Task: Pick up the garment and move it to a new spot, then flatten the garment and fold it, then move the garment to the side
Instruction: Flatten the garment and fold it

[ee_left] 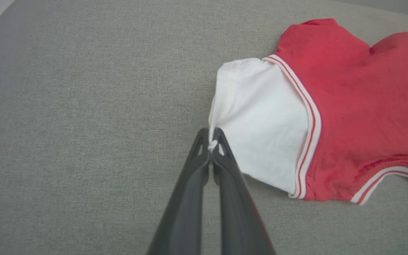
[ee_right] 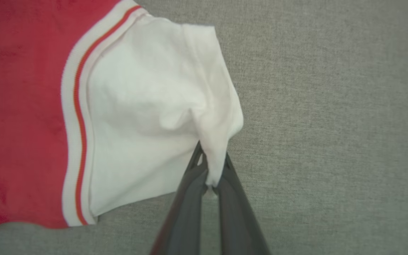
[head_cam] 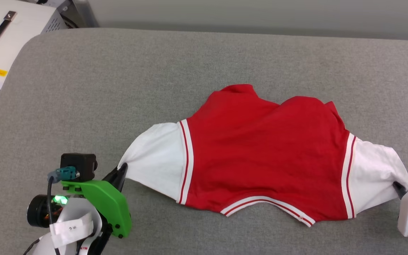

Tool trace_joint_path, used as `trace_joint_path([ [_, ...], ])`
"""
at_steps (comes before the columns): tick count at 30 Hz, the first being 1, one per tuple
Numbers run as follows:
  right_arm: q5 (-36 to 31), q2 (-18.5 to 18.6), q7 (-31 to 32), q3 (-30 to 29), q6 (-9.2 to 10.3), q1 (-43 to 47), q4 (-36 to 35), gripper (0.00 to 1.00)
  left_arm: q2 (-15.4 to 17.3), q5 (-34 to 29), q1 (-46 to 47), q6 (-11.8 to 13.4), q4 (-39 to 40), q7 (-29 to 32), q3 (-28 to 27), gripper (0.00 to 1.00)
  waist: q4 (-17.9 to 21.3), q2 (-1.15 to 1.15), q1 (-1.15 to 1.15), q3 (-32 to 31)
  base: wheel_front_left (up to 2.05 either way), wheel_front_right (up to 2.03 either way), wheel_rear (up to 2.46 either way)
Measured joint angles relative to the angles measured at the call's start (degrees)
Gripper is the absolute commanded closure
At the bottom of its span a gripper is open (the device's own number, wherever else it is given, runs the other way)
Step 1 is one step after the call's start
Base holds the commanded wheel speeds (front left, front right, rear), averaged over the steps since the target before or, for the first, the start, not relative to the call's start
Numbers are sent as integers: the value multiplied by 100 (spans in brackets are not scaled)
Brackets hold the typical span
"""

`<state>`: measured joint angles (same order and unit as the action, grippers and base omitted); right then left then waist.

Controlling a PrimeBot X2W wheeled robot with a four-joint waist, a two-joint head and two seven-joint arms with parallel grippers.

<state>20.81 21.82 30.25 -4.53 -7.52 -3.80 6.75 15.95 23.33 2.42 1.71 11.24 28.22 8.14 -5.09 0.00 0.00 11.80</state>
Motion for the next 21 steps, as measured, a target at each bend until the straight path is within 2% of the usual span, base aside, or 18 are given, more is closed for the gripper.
trace_joint_path([
  [6, 361, 458, -59, -107, 0, 26, -419, 100, 163, -8, 3, -24, 115, -49, -107, 100, 34, 0, 0, -398, 0, 0, 0],
  [11, 1106, 556, -104, -223, 0, -128, -912, 100, 435, -80, 116, -91, 378, -40, -204, 100, 76, 0, 0, -726, 0, 0, 0],
  [15, 1205, 815, -135, -411, 0, -374, -1160, 100, 537, -37, 398, -108, 660, 16, -330, 100, 119, 0, 0, -936, 0, 0, 0],
  [21, 1249, 901, -216, -641, 0, -1098, -1513, 100, 798, 22, 1004, -200, 1032, 105, -530, 100, 210, 0, 0, -1138, 0, 0, 0],
])
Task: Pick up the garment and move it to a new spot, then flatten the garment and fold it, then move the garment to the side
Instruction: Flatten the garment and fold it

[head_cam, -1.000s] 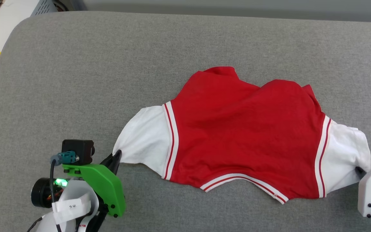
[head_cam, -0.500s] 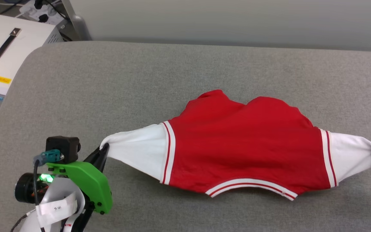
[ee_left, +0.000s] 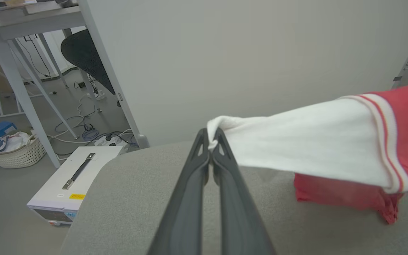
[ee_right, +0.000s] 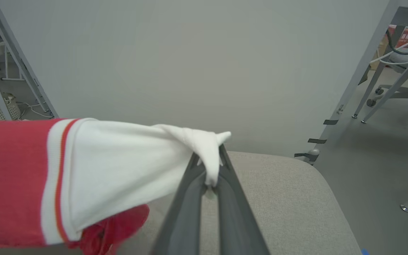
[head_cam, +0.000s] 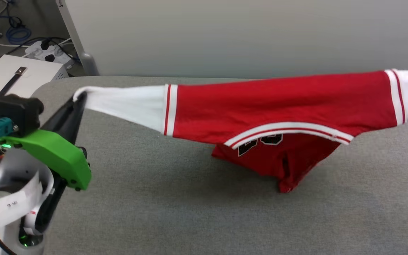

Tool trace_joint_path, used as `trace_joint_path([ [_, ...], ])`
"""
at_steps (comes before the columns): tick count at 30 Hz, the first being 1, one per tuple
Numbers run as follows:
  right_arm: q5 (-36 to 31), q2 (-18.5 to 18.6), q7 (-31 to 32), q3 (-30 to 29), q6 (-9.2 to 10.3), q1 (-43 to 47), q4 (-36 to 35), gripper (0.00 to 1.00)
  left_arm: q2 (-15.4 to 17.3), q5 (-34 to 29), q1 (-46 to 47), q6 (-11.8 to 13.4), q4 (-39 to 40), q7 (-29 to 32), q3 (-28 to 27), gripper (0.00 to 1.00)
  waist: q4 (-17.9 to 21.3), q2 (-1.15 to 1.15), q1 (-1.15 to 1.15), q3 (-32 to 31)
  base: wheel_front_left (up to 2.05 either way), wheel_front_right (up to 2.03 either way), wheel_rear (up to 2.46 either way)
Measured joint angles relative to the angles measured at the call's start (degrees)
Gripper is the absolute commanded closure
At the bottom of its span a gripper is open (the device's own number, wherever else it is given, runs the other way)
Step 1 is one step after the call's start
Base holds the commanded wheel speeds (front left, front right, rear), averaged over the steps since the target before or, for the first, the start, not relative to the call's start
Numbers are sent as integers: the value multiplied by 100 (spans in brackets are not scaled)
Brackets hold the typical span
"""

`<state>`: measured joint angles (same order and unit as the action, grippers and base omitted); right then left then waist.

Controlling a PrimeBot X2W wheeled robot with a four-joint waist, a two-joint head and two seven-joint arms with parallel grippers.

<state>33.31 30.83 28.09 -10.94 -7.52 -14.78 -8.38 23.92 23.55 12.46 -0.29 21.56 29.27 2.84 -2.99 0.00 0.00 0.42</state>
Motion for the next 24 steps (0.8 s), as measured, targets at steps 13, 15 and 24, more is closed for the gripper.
trace_joint_path([
  [13, -10, 71, 297, 104, 0, -1733, 23, 100, 417, 101, 1595, -154, 160, 14, -381, 100, 123, 0, 0, 420, 0, 0, 0],
  [15, -59, 154, 291, 235, 0, -2008, 113, 100, 535, 100, 1853, -223, 40, 13, -383, 100, 131, 0, 0, 561, 0, 0, 0],
  [24, -350, 346, 105, 701, -2, -3768, 840, 100, 944, 44, 3504, -581, -993, -226, -67, 100, 148, 0, 0, 1426, 0, 0, 0],
])
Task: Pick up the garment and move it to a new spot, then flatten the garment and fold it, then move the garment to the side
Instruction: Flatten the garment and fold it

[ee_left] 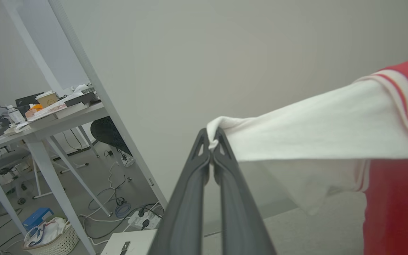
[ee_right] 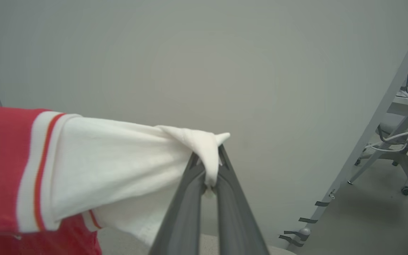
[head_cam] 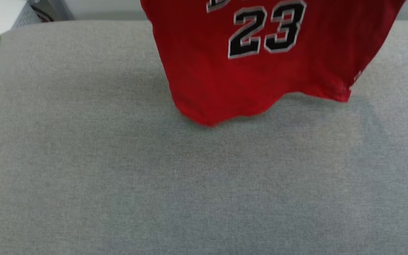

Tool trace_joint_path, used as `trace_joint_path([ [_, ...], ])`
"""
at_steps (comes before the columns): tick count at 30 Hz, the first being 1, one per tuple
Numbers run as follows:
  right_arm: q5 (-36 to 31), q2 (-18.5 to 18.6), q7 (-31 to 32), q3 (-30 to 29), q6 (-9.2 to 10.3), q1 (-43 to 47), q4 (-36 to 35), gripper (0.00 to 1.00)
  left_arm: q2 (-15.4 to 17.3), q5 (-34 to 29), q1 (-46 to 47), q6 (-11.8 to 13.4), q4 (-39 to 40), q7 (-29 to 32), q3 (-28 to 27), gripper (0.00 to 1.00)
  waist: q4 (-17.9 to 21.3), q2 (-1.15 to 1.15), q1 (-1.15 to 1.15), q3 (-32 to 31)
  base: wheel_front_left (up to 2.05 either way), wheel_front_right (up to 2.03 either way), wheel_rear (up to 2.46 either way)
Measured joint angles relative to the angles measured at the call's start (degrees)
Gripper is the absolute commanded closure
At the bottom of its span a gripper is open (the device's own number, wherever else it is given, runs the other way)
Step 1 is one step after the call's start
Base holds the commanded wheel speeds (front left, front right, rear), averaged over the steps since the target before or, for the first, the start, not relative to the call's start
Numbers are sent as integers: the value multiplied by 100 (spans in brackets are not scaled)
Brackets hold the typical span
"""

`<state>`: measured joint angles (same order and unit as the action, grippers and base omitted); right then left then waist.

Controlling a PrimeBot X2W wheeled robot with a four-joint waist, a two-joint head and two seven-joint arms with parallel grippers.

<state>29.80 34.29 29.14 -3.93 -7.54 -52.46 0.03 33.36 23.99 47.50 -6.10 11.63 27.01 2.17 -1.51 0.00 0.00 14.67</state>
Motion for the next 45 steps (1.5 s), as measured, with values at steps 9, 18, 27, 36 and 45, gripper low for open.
trace_joint_path([
  [9, -437, -163, -649, 611, -1, -2203, 1258, 100, 233, -152, 2424, -122, -1703, -726, 543, 100, 17, 0, -2, 1065, 0, 0, 0],
  [18, -1043, -475, -1545, 771, -7, -3771, 2794, 100, 46, -442, 4269, -131, -3346, -1726, 1011, 100, 35, 0, -2, 2069, 0, 0, 0],
  [27, -1181, -698, -2374, 926, -5, -3822, 3701, 100, -305, -319, 4482, -131, -4547, -2669, 1432, 100, -33, 0, -1, 2565, 0, 0, 0],
  [36, -804, -698, -2537, 1385, -5, -2686, 4150, 100, -533, 183, 3222, -131, -5157, -3205, 1807, 100, -109, 0, -1, 2233, 0, 0, 0],
  [45, -125, -498, -1949, 2008, -7, -1069, 4332, 100, -523, 681, 1388, -132, -5389, -3142, 2253, 100, -127, 0, 1, 1513, 0, 0, 0],
])
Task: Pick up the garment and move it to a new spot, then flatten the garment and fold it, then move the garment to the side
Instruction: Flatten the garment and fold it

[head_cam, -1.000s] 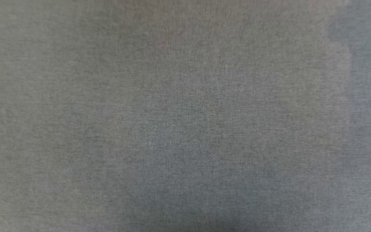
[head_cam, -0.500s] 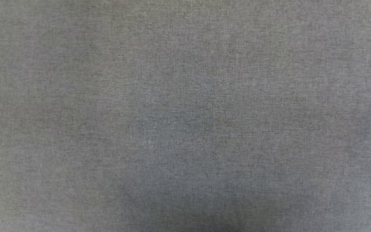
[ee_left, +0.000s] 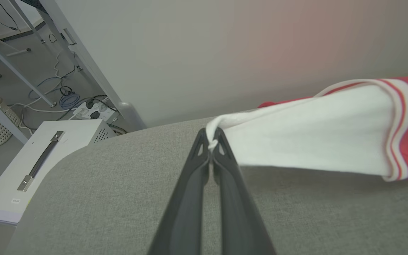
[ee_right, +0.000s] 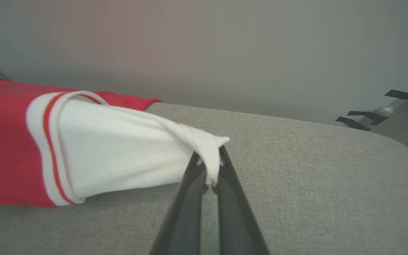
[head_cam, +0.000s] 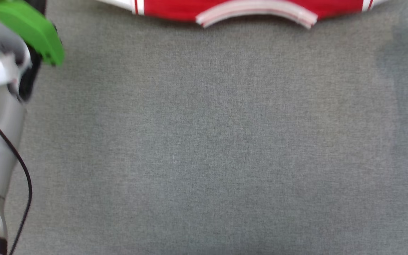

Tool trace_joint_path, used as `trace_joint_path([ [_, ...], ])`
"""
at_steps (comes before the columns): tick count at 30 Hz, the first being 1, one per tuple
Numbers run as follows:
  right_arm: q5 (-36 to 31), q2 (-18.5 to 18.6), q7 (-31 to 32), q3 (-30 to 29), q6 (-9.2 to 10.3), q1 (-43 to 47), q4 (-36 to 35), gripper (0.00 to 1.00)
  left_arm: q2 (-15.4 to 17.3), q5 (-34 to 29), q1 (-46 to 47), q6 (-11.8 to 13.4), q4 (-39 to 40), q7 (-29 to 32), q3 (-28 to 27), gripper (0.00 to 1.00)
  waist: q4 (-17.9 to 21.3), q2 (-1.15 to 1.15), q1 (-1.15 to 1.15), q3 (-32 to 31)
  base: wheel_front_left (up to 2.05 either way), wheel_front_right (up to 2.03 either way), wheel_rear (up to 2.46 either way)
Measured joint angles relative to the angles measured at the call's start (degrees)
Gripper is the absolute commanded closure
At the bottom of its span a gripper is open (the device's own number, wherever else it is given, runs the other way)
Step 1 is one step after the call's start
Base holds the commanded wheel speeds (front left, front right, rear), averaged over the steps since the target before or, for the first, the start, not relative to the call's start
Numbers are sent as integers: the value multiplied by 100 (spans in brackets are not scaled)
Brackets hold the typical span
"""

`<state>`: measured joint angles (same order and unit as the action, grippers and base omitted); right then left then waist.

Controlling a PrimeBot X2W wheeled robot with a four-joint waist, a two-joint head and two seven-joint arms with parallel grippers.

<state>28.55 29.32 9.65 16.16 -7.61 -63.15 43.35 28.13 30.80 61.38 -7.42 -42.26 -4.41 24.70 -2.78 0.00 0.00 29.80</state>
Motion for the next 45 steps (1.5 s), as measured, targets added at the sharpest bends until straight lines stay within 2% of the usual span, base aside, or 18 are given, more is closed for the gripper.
trace_joint_path([
  [5, 470, 226, 597, 274, -2, 892, -79, 100, 55, 210, -878, -37, 51, 224, 196, 100, -34, 0, 0, -468, 0, 0, 0],
  [11, 990, 379, 1107, 276, -10, 1795, -339, 100, 83, 497, -1697, -41, 244, 684, 333, 100, -91, 0, 0, -983, 0, 0, 0],
  [18, 1349, 524, 1538, 22, -43, 2748, -730, 100, 258, 865, -2736, -32, 751, 1187, 374, 100, -133, 0, 0, -1520, 0, 0, 0],
  [25, 1582, 603, 2078, -535, -43, 3811, -1265, 100, 525, 1195, -3783, 232, 1689, 1641, 356, 100, -147, 0, 0, -1959, 0, 0, 0],
  [34, 1529, 296, 3077, -1479, -41, 5077, -2068, 100, 1038, 1723, -5133, 699, 3017, 2347, 279, 100, -131, 0, 0, -2373, 0, 0, 0],
  [37, 1457, 144, 3588, -1847, -37, 5588, -2496, 100, 1210, 1944, -5573, 847, 3478, 2644, 270, 100, -127, 0, 0, -2455, 0, 0, 0],
  [45, 1054, -364, 4507, -2707, -36, 6457, -3590, 100, 1423, 2251, -6232, 1169, 4258, 3027, 264, 100, -108, 0, 0, -2468, 0, 0, 0],
])
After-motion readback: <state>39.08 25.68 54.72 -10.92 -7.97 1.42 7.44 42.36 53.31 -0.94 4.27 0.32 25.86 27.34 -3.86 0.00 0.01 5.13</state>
